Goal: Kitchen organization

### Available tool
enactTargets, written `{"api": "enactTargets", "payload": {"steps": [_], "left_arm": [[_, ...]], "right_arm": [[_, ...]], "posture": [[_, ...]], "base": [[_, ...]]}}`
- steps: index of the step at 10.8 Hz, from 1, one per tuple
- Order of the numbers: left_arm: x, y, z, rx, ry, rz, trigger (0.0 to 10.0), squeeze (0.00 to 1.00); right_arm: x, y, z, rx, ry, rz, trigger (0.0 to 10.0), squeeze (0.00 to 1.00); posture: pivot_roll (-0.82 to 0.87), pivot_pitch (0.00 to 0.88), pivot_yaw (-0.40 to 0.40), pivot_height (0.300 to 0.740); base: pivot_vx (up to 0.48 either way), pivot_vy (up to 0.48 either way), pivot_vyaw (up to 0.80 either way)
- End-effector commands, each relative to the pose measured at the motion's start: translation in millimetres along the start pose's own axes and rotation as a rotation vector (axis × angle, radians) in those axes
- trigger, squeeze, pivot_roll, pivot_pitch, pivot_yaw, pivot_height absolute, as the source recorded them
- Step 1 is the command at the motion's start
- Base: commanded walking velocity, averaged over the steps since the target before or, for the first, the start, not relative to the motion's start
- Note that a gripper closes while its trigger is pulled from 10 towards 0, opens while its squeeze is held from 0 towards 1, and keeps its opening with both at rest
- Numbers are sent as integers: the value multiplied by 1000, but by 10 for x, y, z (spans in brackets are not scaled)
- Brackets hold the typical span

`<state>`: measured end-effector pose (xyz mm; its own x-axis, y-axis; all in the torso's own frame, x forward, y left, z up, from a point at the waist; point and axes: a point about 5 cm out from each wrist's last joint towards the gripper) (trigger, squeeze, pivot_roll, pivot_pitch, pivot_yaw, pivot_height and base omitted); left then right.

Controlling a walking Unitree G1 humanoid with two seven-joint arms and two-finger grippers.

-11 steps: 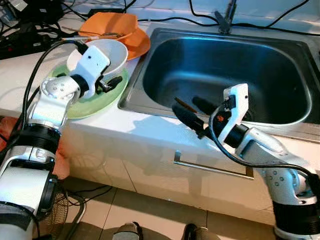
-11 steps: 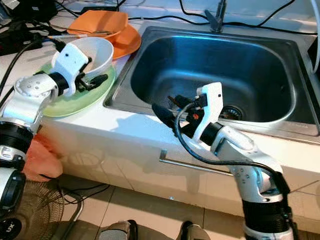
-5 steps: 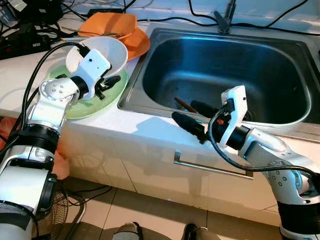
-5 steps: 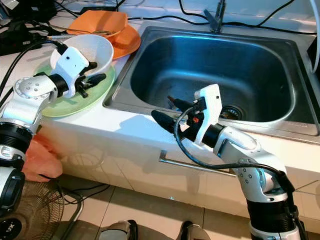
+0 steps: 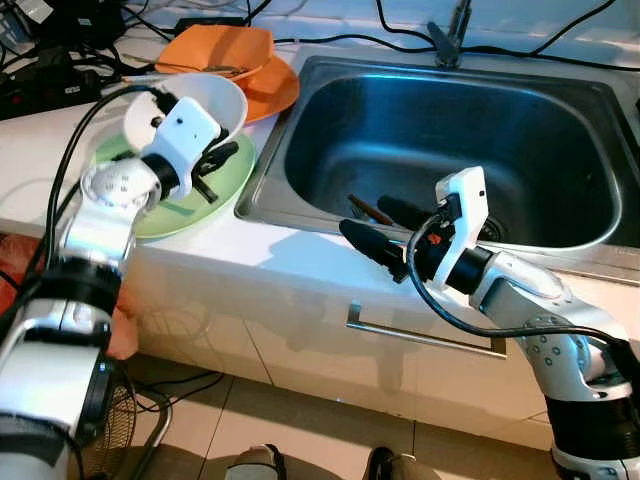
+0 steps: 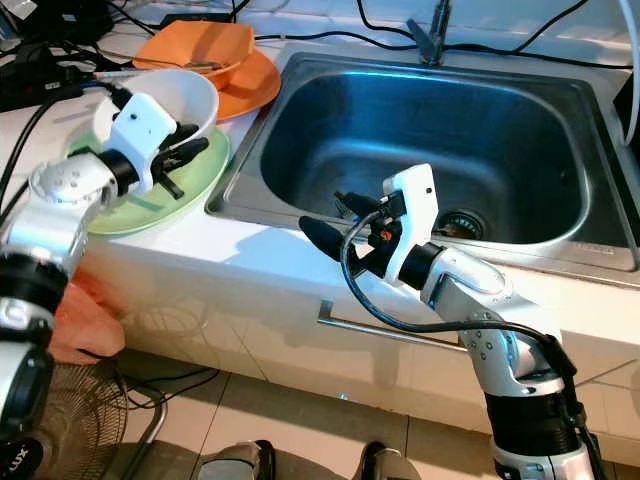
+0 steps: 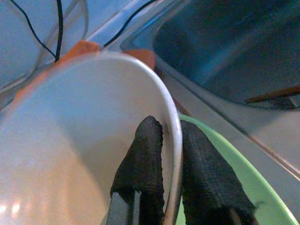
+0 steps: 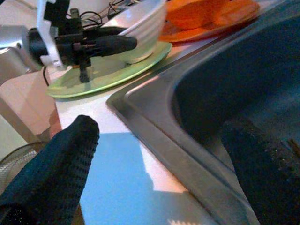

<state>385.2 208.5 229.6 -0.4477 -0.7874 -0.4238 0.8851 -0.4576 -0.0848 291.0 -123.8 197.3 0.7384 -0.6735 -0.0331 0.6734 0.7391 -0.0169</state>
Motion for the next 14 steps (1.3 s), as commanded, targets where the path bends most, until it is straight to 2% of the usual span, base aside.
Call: {"api": "enactTargets", "payload": {"steps": [1,2,3,4,6,7,8,9,11,13,14], "left_arm": [[-12,-27,7,22,-11,24,0,0],[-24,-38,80,75,7,62,0,0],[1,-58,175,151,62,101,0,0],[75,-86,240,221,135,138,0,0],[246,-135,364,345,206,207,0,0],[326,-121,361,349,210,207,0,0],[454,-94,355,365,190,183,0,0],[645,-63,365,395,191,139,0,0],[1130,64,388,444,210,-8,0,0],[1491,124,394,485,276,-136,0,0],[1608,123,382,499,316,-179,0,0]], "right_arm": [[-21,47,28,11,-25,17,10000,0],[-12,63,26,12,-31,12,10000,0],[3,81,23,16,-35,-1,10000,0],[17,98,34,31,-33,-18,10000,0],[95,138,101,87,-27,-99,10000,0],[139,149,159,121,-26,-141,10000,0],[201,142,246,169,-14,-192,10000,0],[262,124,331,224,5,-244,10000,0],[331,94,449,292,37,-292,10000,0],[356,87,480,298,36,-298,10000,0],[357,82,487,294,34,-294,10000,0]], "posture": [[148,143,61,740],[148,143,61,740],[148,143,61,740],[155,137,64,740],[155,137,64,740],[155,137,64,740],[157,134,58,740],[157,134,58,740],[144,129,59,740],[131,127,61,740],[131,127,61,740]], "base": [[0,0,0],[0,0,0],[0,0,0],[0,0,0],[0,0,0],[0,0,0],[0,0,0],[0,0,0],[0,0,0],[0,0,0],[0,0,0]]}}
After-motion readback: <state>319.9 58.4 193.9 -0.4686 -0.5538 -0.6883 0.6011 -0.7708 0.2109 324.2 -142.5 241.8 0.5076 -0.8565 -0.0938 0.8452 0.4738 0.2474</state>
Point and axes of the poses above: a point about 5 cm out from each wrist's last joint towards the gripper, its own y axis pointing out of the wrist towards the gripper, its own z axis along the axis of the wrist's last joint, x = y × z, and after that the axes turned 9 degrees about -y, right-handed
